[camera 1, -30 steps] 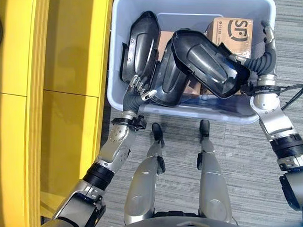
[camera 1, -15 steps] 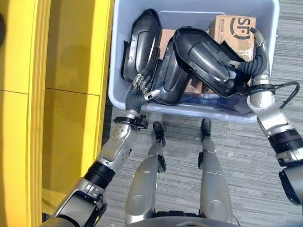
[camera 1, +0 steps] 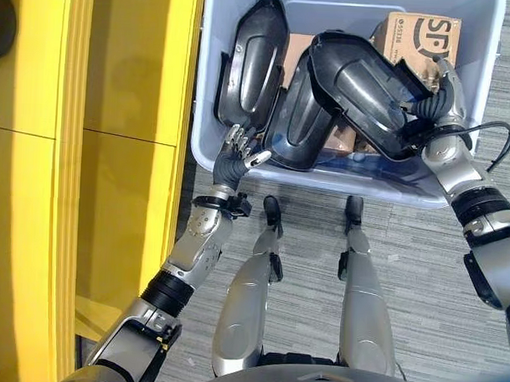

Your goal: Move parts from the plastic box to the shelf.

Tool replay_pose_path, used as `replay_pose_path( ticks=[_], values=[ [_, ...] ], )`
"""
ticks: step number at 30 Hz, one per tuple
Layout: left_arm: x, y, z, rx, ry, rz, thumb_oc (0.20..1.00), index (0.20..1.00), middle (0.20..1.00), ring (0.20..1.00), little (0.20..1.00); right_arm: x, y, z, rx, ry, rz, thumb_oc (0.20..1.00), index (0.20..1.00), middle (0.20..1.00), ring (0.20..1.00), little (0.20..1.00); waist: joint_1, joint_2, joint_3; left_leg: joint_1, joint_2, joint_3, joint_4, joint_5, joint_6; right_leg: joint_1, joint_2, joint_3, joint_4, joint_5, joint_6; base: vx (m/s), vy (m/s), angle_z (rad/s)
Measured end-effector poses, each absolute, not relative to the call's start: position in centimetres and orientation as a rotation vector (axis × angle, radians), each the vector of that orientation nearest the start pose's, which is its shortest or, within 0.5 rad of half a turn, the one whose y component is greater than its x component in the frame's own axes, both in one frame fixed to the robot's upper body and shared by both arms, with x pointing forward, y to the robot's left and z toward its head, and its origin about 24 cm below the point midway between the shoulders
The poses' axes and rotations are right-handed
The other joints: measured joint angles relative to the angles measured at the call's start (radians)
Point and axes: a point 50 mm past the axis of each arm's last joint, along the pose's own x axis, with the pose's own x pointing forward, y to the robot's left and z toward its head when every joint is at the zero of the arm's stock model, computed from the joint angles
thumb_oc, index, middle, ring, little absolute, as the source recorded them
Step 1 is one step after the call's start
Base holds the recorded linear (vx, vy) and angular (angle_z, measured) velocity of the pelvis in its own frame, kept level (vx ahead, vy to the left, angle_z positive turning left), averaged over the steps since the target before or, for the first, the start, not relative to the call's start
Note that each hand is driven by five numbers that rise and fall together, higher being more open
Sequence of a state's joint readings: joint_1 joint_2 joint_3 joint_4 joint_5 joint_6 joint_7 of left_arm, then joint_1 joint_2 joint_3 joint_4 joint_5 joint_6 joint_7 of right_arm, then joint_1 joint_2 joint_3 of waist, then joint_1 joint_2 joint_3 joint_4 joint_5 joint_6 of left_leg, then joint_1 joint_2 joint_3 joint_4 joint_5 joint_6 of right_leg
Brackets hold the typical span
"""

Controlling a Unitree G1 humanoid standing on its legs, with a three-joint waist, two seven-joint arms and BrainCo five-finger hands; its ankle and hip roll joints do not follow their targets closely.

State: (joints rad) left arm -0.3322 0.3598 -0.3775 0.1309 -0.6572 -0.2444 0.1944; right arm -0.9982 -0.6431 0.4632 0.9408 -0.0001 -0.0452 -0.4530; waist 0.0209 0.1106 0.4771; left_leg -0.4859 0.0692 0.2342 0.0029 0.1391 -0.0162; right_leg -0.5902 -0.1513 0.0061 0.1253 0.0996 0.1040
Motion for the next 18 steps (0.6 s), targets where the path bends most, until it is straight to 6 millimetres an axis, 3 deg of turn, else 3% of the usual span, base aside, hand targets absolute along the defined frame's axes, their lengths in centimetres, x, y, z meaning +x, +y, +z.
replay_pose_path(
  ticks=[9, 10, 11, 12, 18],
  values=[
    [30.2, 13.1, 10.3, -0.275, -0.226, -0.181, 1.0, 1.0, 1.0, 1.0, 1.0, 40.0, -24.4, 19.7, -0.844, -0.224, -0.424, 1.0, 1.0, 1.0, 1.0, 1.0, -0.002, 0.0, 0.0, -0.013, 0.002, 0.002, 0.011, 0.0, 0.0, -0.016, 0.0, 0.0, 0.015, 0.0, 0.0, 0.0, 0.0, 0.0],
    [30.2, 13.1, 10.3, -0.275, -0.226, -0.181, 1.0, 1.0, 1.0, 1.0, 1.0, 40.0, -24.5, 19.8, -0.846, -0.22, -0.429, 0.438, 0.438, 0.438, 0.438, 0.438, -0.002, 0.0, 0.0, -0.013, 0.002, 0.002, 0.013, 0.0, 0.0, -0.016, 0.0, 0.0, 0.016, 0.0, 0.0, 0.0, 0.0, 0.0],
    [30.2, 13.1, 10.3, -0.275, -0.226, -0.18, 1.0, 1.0, 1.0, 1.0, 1.0, 40.1, -24.5, 19.9, -0.848, -0.218, -0.429, 0.363, 0.363, 0.363, 0.363, 0.363, -0.002, 0.0, 0.0, -0.013, 0.002, 0.002, 0.015, 0.0, 0.0, -0.016, -0.001, 0.0, 0.017, 0.0, 0.0, 0.0, 0.0, 0.0],
    [30.2, 13.1, 10.2, -0.275, -0.225, -0.179, 1.0, 1.0, 1.0, 1.0, 1.0, 40.2, -24.5, 19.8, -0.854, -0.211, -0.429, 0.2, 0.2, 0.2, 0.2, 0.2, -0.001, 0.0, 0.0, -0.014, 0.002, 0.002, 0.016, 0.0, 0.0, -0.017, -0.001, 0.0, 0.018, 0.001, -0.001, 0.0, 0.0, 0.0],
    [30.2, 13.0, 10.2, -0.275, -0.224, -0.182, 1.0, 1.0, 1.0, 1.0, 1.0, 40.4, -25.0, 21.2, -0.854, -0.216, -0.467, 0.2, 0.2, 0.2, 0.2, 0.2, -0.001, 0.0, 0.0, -0.013, 0.001, 0.001, 0.018, 0.002, 0.001, -0.016, -0.004, -0.004, 0.024, 0.001, -0.001, 0.0, 0.019, 0.01]
  ],
)
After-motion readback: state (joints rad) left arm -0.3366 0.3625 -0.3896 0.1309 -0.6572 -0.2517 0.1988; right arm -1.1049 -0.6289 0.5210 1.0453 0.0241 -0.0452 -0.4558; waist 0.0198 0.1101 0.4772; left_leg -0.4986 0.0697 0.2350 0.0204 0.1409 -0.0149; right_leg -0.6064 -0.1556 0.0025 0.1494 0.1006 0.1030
